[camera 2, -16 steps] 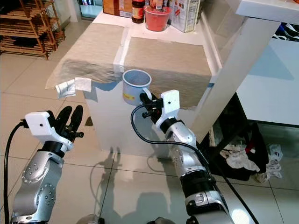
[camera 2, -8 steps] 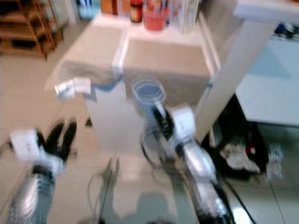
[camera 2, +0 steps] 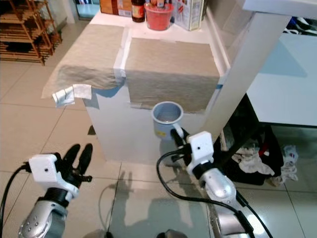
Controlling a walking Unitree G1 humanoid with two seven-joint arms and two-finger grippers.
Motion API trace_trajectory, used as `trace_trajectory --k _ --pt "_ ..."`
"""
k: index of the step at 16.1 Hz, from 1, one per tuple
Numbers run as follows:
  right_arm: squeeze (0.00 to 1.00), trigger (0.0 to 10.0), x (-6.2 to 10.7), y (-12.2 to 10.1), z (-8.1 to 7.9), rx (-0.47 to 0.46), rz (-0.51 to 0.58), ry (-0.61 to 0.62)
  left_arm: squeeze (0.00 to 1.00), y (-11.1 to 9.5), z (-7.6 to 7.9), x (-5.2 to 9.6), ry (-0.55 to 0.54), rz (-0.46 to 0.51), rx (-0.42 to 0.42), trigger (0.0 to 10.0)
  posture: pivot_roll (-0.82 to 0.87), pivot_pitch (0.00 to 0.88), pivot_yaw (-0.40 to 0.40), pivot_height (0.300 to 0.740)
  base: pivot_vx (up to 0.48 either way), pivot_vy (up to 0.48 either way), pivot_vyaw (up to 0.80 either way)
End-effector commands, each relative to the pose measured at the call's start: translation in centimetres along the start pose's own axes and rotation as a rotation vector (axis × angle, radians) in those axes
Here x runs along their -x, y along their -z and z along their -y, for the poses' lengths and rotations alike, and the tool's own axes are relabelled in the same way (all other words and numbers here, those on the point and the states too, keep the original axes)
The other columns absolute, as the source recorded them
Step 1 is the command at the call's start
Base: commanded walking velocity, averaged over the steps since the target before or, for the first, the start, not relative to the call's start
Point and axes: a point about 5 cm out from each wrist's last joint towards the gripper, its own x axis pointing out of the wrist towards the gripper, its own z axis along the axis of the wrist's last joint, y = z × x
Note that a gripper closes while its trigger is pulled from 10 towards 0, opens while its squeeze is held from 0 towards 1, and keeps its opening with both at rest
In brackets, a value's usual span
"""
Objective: Setting the table
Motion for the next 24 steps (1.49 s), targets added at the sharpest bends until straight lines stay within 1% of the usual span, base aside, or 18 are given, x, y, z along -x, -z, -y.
trace_trajectory --k 1,4,5,6,7,9,12,13,14,15,17,19,24 --pt "0.0 10.0 0.0 -0.6 0.2 0.011 0.015 0.009 0.0 0.0 -0.1 0.1 -0.013 -0.001 -0.013 10.0 -0.07 0.096 -0.025 0.74 0.0 0.0 0.0" --pt "0.0 10.0 0.0 -0.6 0.1 0.016 0.016 0.009 0.0 0.0 -0.3 0.0 -0.024 0.005 -0.014 10.0 -0.07 0.094 -0.025 0.74 0.0 0.0 0.0" --pt "0.0 10.0 2.2 -1.2 0.3 0.027 0.014 0.043 0.0 0.9 0.3 2.4 -0.085 -0.044 0.035 10.0 -0.07 0.08 -0.023 0.74 0.0 0.0 0.0" --pt "0.0 10.0 3.7 -0.6 0.6 0.027 -0.027 0.067 0.0 2.1 0.5 3.9 -0.089 -0.104 0.014 10.0 -0.07 0.07 -0.036 0.74 0.0 0.0 0.0" --pt "0.0 10.0 4.1 -0.2 0.6 0.047 -0.046 0.068 0.0 2.3 0.8 4.2 -0.079 -0.118 -0.013 10.0 -0.07 0.08 -0.035 0.74 0.0 0.0 0.0" --pt "0.0 10.0 4.3 -0.7 0.6 0.061 -0.039 0.087 0.0 1.9 0.8 4.0 -0.096 -0.094 -0.017 10.0 -0.07 0.094 -0.034 0.74 0.0 0.0 0.0" --pt "0.0 10.0 4.1 -0.9 0.3 0.046 -0.043 0.065 0.0 1.8 1.0 2.9 -0.09 -0.065 -0.007 10.0 -0.08 0.096 -0.032 0.74 0.0 0.0 0.0" --pt "0.0 10.0 3.5 -0.7 0.2 0.015 -0.048 0.055 0.0 1.9 1.2 1.8 -0.061 -0.047 -0.008 10.0 -0.09 0.096 -0.026 0.74 0.0 0.0 0.0" --pt "0.0 10.0 3.3 -0.6 0.2 0.006 -0.051 0.048 0.0 1.8 1.2 1.5 -0.055 -0.04 -0.008 10.0 -0.09 0.097 -0.027 0.74 0.0 0.0 0.0" --pt "0.0 10.0 2.9 -0.6 0.2 0.015 -0.046 0.058 0.0 1.9 1.6 0.8 -0.009 -0.039 -0.033 10.0 -0.09 0.09 -0.025 0.74 0.0 0.0 0.0" --pt "0.0 10.0 2.9 -0.5 0.2 0.003 -0.053 0.06 0.0 1.8 1.9 0.3 0.009 -0.031 -0.05 10.0 -0.09 0.088 -0.026 0.74 0.0 0.0 0.0" --pt "0.0 10.0 2.9 -0.6 0.3 0.009 -0.055 0.058 0.0 1.8 2.1 0.3 0.017 -0.023 -0.066 10.0 -0.09 0.086 -0.031 0.74 0.0 0.0 0.0" --pt "0.0 10.0 2.8 -0.5 0.3 0.008 -0.061 0.047 0.0 2.1 2.1 0.4 0.009 -0.027 -0.067 10.0 -0.08 0.08 -0.04 0.74 0.0 0.0 0.0"
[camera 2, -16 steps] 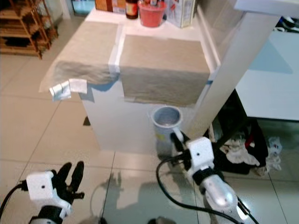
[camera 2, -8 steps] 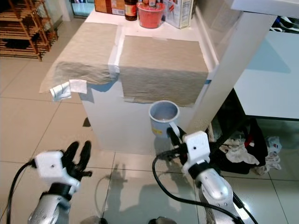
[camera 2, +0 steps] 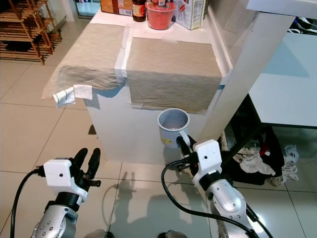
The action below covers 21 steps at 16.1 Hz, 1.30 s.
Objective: Setting the table
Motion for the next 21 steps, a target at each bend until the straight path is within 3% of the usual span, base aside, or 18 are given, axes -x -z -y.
trace_trajectory --k 1,3,5,6,7,10,12,16,18,21 --pt "0.0 10.0 -0.1 -0.1 0.3 -0.002 -0.003 -0.003 0.0 0.5 0.2 0.2 0.003 -0.018 0.001 10.0 -0.09 0.078 -0.041 0.74 0.0 0.0 0.0" --pt "0.0 10.0 -0.7 -0.1 0.9 -0.014 0.001 0.021 0.0 0.8 -0.3 -0.1 -0.003 -0.03 -0.014 10.0 -0.08 0.081 -0.044 0.74 0.0 0.0 0.0" --pt "0.0 10.0 -3.2 1.0 3.1 -0.068 -0.035 0.138 0.0 3.0 -3.9 -1.2 -0.131 -0.103 0.104 10.0 -0.08 0.06 -0.032 0.74 0.0 0.0 0.0" --pt "0.0 10.0 -4.1 2.7 3.8 -0.006 -0.112 0.172 0.0 3.6 -5.7 -1.6 -0.2 -0.126 0.062 10.0 -0.08 0.057 -0.035 0.74 0.0 0.0 0.0" --pt "0.0 10.0 -5.1 2.7 3.8 -0.011 -0.097 0.167 0.0 3.0 -6.6 -2.1 -0.206 -0.115 0.022 10.0 -0.07 0.052 -0.031 0.74 0.0 0.0 0.0" --pt "0.0 10.0 -8.8 -2.2 1.5 -0.064 0.117 0.021 0.0 -1.9 -6.4 -4.9 -0.111 0.045 -0.075 10.0 -0.07 0.036 -0.022 0.74 0.0 0.0 0.0" --pt "0.0 10.0 -9.3 -3.3 0.1 -0.089 0.173 -0.063 0.0 -3.6 -5.5 -5.7 -0.073 0.113 -0.084 10.0 -0.06 0.043 -0.026 0.74 0.0 0.0 0.0" --pt "0.0 10.0 -6.1 0.3 -1.3 -0.066 0.07 -0.142 0.0 -1.9 -3.9 -4.3 -0.041 0.064 -0.051 10.0 -0.08 0.057 -0.013 0.74 0.0 0.0 0.0" --pt "0.0 10.0 -5.2 -0.1 -1.7 -0.065 0.085 -0.192 0.0 -1.3 -3.2 -3.7 0.004 0.037 -0.031 10.0 -0.1 0.056 -0.001 0.74 0.0 0.0 -0.4" --pt "0.0 10.0 -5.6 -0.7 -2.3 -0.076 0.119 -0.237 0.0 -1.4 -2.9 -4.0 0.026 0.042 -0.036 10.0 -0.1 0.053 -0.002 0.74 0.0 -0.255 -0.53"
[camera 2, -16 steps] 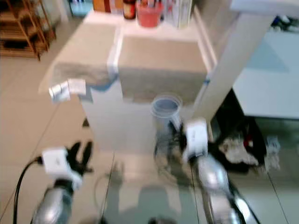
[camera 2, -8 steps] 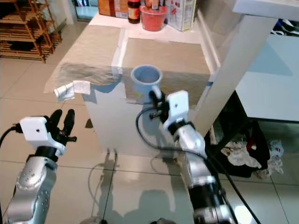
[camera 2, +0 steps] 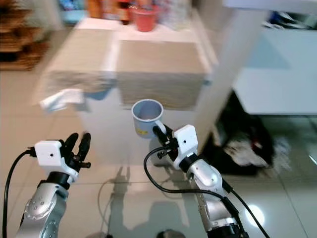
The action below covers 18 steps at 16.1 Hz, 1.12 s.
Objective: Setting the table
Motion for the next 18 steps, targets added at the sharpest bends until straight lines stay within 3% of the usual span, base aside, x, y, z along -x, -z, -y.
trace_trajectory --k 1,9,18 --pt "0.0 10.0 -0.7 -0.9 -0.2 -0.006 0.038 -0.025 0.0 -0.1 0.4 -0.3 0.029 0.005 -0.01 10.0 -0.09 0.048 0.0 0.74 0.0 -0.458 0.0" --pt "0.0 10.0 -1.3 -1.2 -0.5 0.004 0.044 -0.058 0.0 -0.7 1.0 -0.6 0.068 0.023 -0.01 10.0 -0.08 0.056 0.001 0.74 0.0 -0.459 0.0" --pt "0.0 10.0 -1.0 -0.1 0.7 0.036 -0.005 0.022 0.0 -0.2 1.8 -0.6 0.095 0.01 0.001 10.0 -0.1 0.028 -0.01 0.74 0.0 -0.458 0.0"
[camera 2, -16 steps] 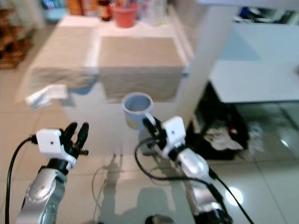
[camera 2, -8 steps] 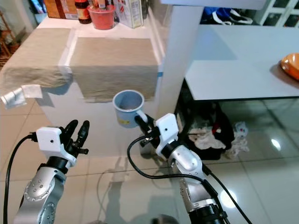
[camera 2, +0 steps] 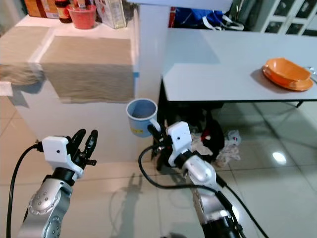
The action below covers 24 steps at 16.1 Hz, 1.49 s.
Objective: Setting the table
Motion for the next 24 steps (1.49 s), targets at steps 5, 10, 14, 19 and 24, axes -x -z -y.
trace_trajectory --k 5,10,14,19,24 --pt "0.0 10.0 0.8 0.8 0.9 0.036 -0.039 0.056 0.0 0.4 1.0 0.0 0.037 -0.011 0.012 10.0 -0.1 0.027 -0.013 0.74 0.0 -0.455 0.0" --pt "0.0 10.0 0.8 1.0 1.2 0.049 -0.048 0.081 0.0 0.5 1.3 -0.1 0.045 -0.013 0.016 10.0 -0.1 0.024 -0.019 0.74 0.0 -0.445 0.0" --pt "0.0 10.0 0.7 0.8 1.5 0.054 -0.047 0.107 0.0 0.5 1.2 -0.3 0.029 -0.015 0.026 10.0 -0.1 0.022 -0.015 0.74 0.0 -0.332 0.0" --pt "0.0 10.0 0.6 1.0 1.6 0.029 -0.051 0.142 0.0 0.2 1.1 -0.4 0.016 0.008 0.003 10.0 -0.11 0.021 -0.019 0.74 0.189 0.0 -0.32" --pt "0.0 10.0 0.2 0.3 2.1 0.067 -0.055 0.146 0.0 -0.6 1.1 -0.7 0.016 0.044 0.006 10.0 -0.11 0.026 -0.024 0.74 0.48 0.0 -0.32"
